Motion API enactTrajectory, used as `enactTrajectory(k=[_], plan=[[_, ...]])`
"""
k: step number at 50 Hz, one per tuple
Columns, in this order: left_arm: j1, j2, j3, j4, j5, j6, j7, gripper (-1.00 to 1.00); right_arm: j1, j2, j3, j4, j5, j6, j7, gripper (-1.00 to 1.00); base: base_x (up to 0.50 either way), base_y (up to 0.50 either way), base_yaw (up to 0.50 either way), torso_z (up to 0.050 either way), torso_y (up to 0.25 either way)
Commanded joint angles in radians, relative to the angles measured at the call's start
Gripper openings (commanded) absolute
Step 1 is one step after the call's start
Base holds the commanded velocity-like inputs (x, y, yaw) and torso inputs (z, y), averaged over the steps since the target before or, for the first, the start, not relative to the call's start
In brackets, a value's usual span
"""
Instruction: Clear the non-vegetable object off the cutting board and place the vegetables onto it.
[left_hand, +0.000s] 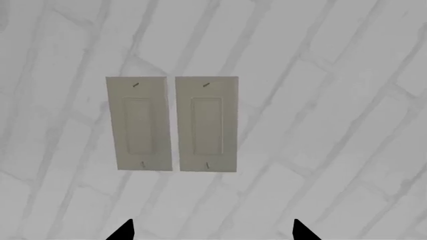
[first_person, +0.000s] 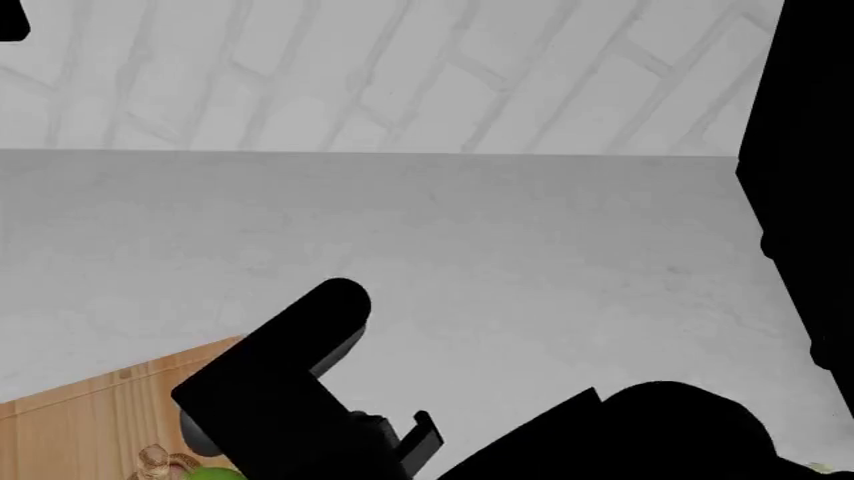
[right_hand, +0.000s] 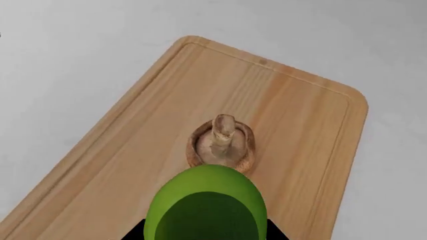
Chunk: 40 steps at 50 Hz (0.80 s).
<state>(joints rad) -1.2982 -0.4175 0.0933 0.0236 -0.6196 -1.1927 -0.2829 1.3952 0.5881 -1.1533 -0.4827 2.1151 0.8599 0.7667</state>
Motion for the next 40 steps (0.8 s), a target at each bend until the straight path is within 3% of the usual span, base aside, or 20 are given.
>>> enactTrajectory(k=[1,32,33,40], plan=[[-0.005,0.025,-0.025,-0.008,-0.008,0.019,0.042,1.0,-0.042,-0.054,0.011,-0.014,-0.072,0.001,-0.048,-1.0,0.0,0.0,0.0,0.0,0.0],[0.015,0.012,-0.041,0.011,-0.027,0.016,0.03,1.0,-0.096,-0.049,-0.014,-0.02,-0.106,-0.011,-0.056,-1.0,0.0,0.0,0.0,0.0,0.0],[0.014,0.013,-0.044,0.013,-0.029,0.013,0.027,1.0,-0.084,-0.041,-0.007,-0.032,-0.091,-0.013,-0.043,1.0,0.0,0.0,0.0,0.0,0.0],[0.014,0.013,-0.044,0.016,-0.032,0.011,0.023,1.0,-0.035,-0.023,0.011,-0.059,-0.047,-0.01,-0.014,1.0,0.0,0.0,0.0,0.0,0.0]])
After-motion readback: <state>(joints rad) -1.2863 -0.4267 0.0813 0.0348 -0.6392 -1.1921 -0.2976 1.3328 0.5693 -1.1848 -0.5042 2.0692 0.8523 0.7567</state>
